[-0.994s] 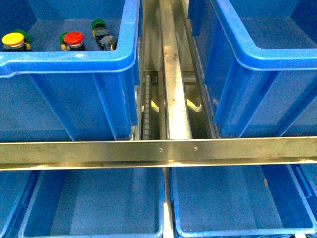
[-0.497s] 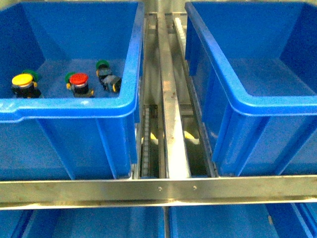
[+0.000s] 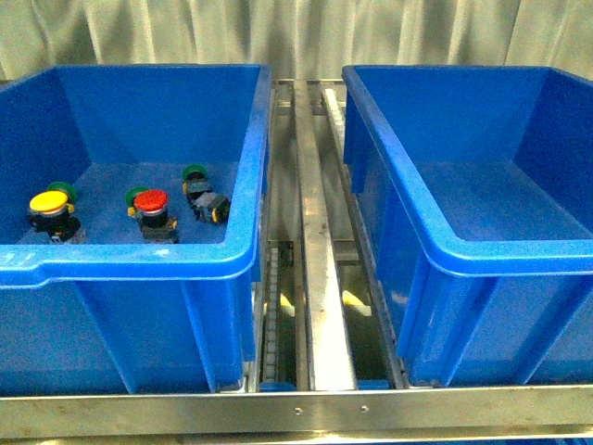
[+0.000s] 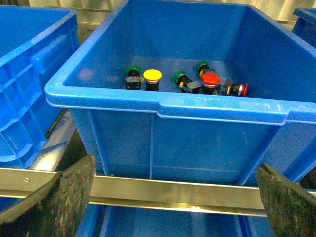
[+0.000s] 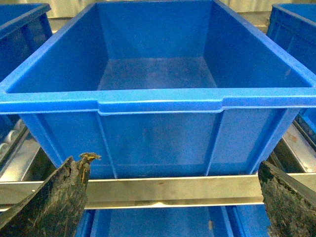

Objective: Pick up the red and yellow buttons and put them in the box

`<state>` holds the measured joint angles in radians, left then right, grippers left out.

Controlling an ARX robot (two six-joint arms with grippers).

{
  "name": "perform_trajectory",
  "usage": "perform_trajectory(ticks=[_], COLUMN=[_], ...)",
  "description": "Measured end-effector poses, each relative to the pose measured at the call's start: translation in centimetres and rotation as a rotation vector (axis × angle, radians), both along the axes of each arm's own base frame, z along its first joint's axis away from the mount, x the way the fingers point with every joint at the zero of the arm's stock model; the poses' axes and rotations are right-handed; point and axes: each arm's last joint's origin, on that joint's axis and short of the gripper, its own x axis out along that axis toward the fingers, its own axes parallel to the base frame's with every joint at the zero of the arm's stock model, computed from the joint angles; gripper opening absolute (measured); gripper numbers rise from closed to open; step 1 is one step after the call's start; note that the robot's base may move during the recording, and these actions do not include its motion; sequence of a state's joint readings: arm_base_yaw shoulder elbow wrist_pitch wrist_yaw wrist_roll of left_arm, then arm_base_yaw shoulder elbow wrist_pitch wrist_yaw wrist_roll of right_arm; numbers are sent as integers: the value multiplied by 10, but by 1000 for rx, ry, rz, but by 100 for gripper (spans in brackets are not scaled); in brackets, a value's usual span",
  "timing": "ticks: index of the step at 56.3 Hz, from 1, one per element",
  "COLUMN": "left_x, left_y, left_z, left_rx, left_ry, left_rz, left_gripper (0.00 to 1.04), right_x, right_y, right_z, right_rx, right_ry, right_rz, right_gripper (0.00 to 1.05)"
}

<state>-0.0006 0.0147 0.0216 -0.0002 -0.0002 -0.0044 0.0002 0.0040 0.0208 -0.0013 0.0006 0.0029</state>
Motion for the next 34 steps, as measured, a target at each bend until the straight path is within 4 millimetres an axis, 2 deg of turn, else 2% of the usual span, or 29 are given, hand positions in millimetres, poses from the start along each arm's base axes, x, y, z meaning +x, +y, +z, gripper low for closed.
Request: perform_trajectory(ticks=[20,21,24,25,28,31,34], left_x=[0,1,1,3,7,14,22], left_y=[0,0,-2,-5,-10,-17,-15], left_z=[0,-1,-1,3,17,47,79], left_rx=[-6,-12,-104,-124,-135,-158,-180], left_ry=[3,21,167,209,177,86,4], left_rz=[6,8,159,235,296,278,249], left_gripper=[97,97,97,97,97,97,97], right_x=[0,0,0,0,0,0,0], right_y=[0,0,0,0,0,0,0], right_z=[0,0,0,0,0,0,0], right_rx=[0,0,0,0,0,0,0], right_ry=[0,0,0,0,0,0,0], right_rz=[0,0,0,-1,-2,0,1], right_gripper=[99,99,99,99,99,99,99])
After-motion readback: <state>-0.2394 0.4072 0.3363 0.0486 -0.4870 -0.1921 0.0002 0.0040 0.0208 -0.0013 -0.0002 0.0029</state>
